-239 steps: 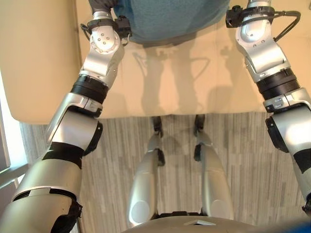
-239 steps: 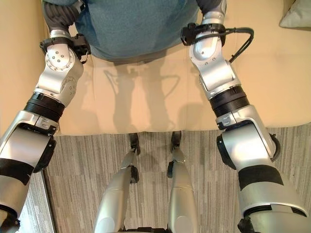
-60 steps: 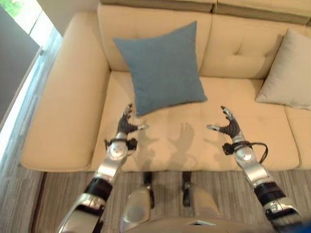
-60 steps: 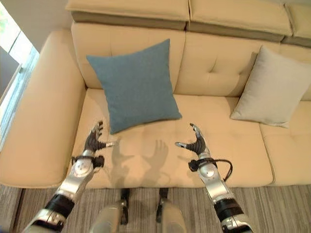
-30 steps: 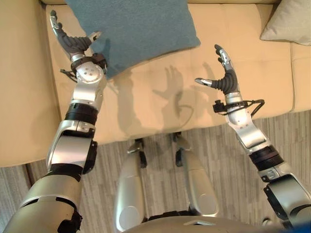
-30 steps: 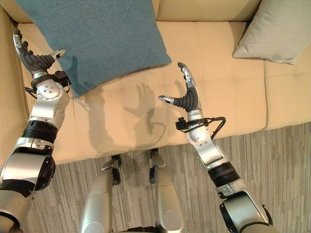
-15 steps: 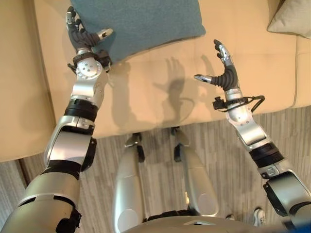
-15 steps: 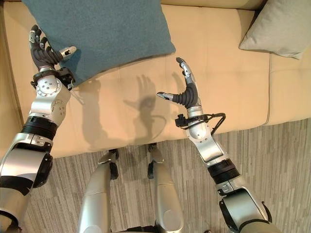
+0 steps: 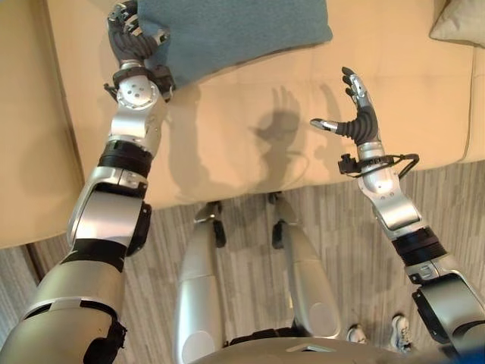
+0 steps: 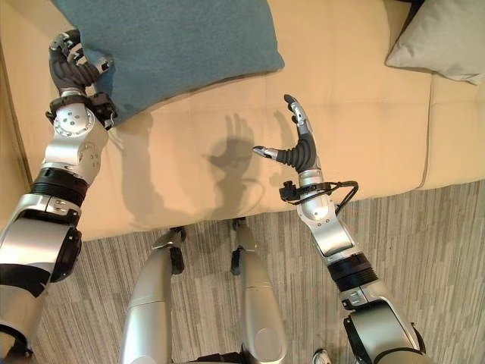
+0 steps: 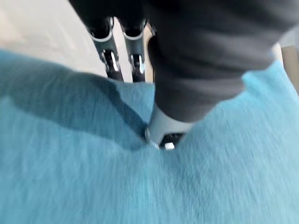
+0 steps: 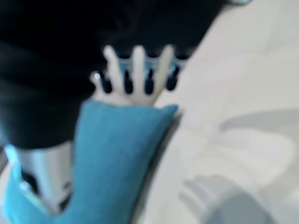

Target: Pick up all the scattered cushions and arrange them neatly on the sofa.

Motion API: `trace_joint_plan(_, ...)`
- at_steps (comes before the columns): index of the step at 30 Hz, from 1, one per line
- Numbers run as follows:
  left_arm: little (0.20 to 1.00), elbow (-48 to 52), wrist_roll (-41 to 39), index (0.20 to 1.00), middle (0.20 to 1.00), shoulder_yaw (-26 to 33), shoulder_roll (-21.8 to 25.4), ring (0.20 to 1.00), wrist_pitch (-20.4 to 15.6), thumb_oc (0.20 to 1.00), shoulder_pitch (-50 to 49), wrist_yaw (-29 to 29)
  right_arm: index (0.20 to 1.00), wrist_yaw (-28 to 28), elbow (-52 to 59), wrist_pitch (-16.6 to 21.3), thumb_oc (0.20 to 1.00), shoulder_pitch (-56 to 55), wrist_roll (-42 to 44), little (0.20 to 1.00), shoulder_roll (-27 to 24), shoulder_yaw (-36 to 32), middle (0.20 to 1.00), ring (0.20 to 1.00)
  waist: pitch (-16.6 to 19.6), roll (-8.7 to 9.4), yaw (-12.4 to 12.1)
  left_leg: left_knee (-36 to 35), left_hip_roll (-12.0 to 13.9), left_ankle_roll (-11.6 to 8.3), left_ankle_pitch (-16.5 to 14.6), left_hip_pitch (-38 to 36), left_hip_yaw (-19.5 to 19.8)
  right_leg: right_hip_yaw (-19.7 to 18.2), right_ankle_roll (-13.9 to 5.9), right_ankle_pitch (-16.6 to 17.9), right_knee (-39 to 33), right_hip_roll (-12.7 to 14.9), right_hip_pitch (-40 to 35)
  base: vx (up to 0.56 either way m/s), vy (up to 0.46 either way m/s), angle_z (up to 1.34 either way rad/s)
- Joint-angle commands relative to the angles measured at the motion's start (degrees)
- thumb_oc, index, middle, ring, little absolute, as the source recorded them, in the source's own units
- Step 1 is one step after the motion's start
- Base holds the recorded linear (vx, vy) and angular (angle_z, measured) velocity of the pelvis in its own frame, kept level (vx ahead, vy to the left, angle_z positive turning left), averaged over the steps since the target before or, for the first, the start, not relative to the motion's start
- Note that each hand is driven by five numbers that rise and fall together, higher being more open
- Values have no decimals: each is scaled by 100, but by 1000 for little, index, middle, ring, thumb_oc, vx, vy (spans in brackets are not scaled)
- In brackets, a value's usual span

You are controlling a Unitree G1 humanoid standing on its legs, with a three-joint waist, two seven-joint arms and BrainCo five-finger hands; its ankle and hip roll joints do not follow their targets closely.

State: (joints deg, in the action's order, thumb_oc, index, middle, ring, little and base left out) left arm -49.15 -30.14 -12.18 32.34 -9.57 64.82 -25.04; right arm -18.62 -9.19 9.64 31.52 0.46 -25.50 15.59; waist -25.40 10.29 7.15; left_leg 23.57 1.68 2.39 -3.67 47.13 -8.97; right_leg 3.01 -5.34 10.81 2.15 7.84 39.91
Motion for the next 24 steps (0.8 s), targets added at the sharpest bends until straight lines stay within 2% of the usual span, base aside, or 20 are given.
trace_joint_plan(1,200,62,94,200,200,-115,-231,200,-166,200,193,117,1000,-65,370,409,1000,-34,186,1000,-194,-535,1000,1000,146,-132,82,-485,-102,-326,-561,-369,489,223,-679,-513,383,447,-508,-4,33,-2)
trace_joint_plan(3,200,109,128,200,200,-118,-209,200,-193,200,234,85,1000,-62,388,428,1000,-47,190,1000,-214,-579,1000,1000,167,-144,104,-485,-110,-319,-567,-353,478,216,-685,-502,386,447,-472,3,28,-3)
trace_joint_plan(4,200,123,163,200,200,-125,-193,200,-204,200,258,60,1000,-59,395,443,1000,-56,196,1000,-224,-594,1000,1000,137,-126,123,-461,-133,-292,-410,-283,414,246,-651,-391,390,490,-410,0,0,0)
trace_joint_plan(5,200,129,188,200,200,-136,-159,200,-219,200,294,32,1000,-53,397,458,1000,-69,206,1000,-224,-598,1000,1000,196,-153,120,-479,-118,-312,-577,-348,476,203,-683,-487,390,450,-447,0,0,0)
trace_joint_plan(6,200,142,228,200,200,-138,-128,200,-244,200,331,-5,1000,-39,413,481,1000,-83,215,1000,-232,-607,1000,1000,222,-158,129,-494,-121,-307,-585,-348,467,206,-691,-477,389,450,-440,14,5,-5)
trace_joint_plan(7,200,143,232,200,200,-137,-134,200,-248,200,330,-8,1000,-38,418,483,1000,-90,216,1000,-236,-610,1000,1000,179,-134,142,-474,-142,-280,-421,-281,402,241,-656,-367,392,491,-388,18,17,-9)
trace_joint_plan(8,200,144,315,200,200,-151,-64,200,-287,200,438,-96,1000,-17,435,523,1000,-111,229,1000,-241,-625,1000,1000,263,-166,155,-507,-132,-300,-587,-351,464,197,-701,-454,380,455,-430,20,15,-10)
trace_joint_plan(9,200,136,362,200,200,-162,-24,200,-315,200,526,-159,1000,-19,444,547,1000,-113,230,1000,-256,-629,1000,1000,293,-171,174,-514,-137,-295,-592,-355,463,188,-709,-446,373,456,-427,21,15,-10)
trace_joint_plan(10,200,130,366,200,200,-164,-30,200,-320,200,534,-163,1000,-21,446,550,1000,-114,231,1000,-260,-632,1000,1000,246,-145,187,-491,-159,-270,-430,-287,397,225,-674,-338,376,497,-376,11,14,-8)
trace_joint_plan(11,200,152,377,200,200,-170,18,200,-343,200,624,-216,1000,-15,459,566,1000,-110,238,1000,-266,-640,1000,1000,305,-168,191,-508,-144,-291,-593,-339,461,182,-722,-418,375,464,-410,-77,18,-7)
trace_joint_plan(12,200,195,381,200,200,-174,55,200,-382,200,697,-256,1000,-13,462,581,1000,-120,237,1000,-304,-651,1000,1000,282,-154,224,-494,-171,-265,-435,-271,384,210,-694,-297,371,504,-357,18,22,-7)
trace_joint_plan(15,200,177,509,200,200,-252,188,200,-419,200,929,-351,1000,6,441,638,1000,-110,252,1000,-364,-654,1000,1000,326,-174,271,-509,-172,-264,-434,-251,356,224,-720,-255,352,518,-330,14,17,1)
trace_joint_plan(16,200,172,575,200,200,-301,263,200,-445,200,1082,-426,1000,17,429,655,1000,-102,240,1000,-397,-640,1000,1000,390,-216,287,-569,-162,-284,-596,-326,412,177,-778,-325,332,486,-361,105,37,3)
trace_joint_plan(18,200,215,652,200,200,-389,336,200,-468,200,1310,-530,1000,17,423,668,1000,-83,219,1000,-445,-625,1000,1000,404,-228,314,-600,-170,-288,-582,-312,387,178,-800,-269,314,497,-329,9,21,0)
trace_joint_plan(19,200,212,656,200,200,-390,330,200,-468,200,1317,-535,1000,15,425,669,1000,-83,218,1000,-449,-629,1000,1000,356,-202,329,-578,-190,-264,-421,-246,317,216,-764,-162,317,537,-279,-85,4,-5)
trace_joint_plan(22,200,307,735,200,200,-447,439,200,-517,200,1587,-712,1000,37,389,690,1000,-83,198,1000,-485,-593,1000,1000,421,-247,335,-649,-166,-304,-540,-271,360,206,-836,-196,276,506,-289,64,4,-13)
trace_joint_plan(23,200,359,780,200,200,-469,494,200,-540,200,1711,-807,1000,47,374,696,1000,-100,165,1000,-498,-566,1000,1000,468,-268,345,-703,-175,-312,-525,-279,356,222,-845,-195,240,503,-290,-71,-6,-7)
trace_joint_plan(24,200,352,780,200,200,-472,487,200,-543,200,1718,-810,1000,45,377,697,1000,-105,164,1000,-502,-570,1000,1000,423,-243,361,-678,-194,-289,-367,-214,287,264,-806,-95,247,542,-242,-69,-7,-10)
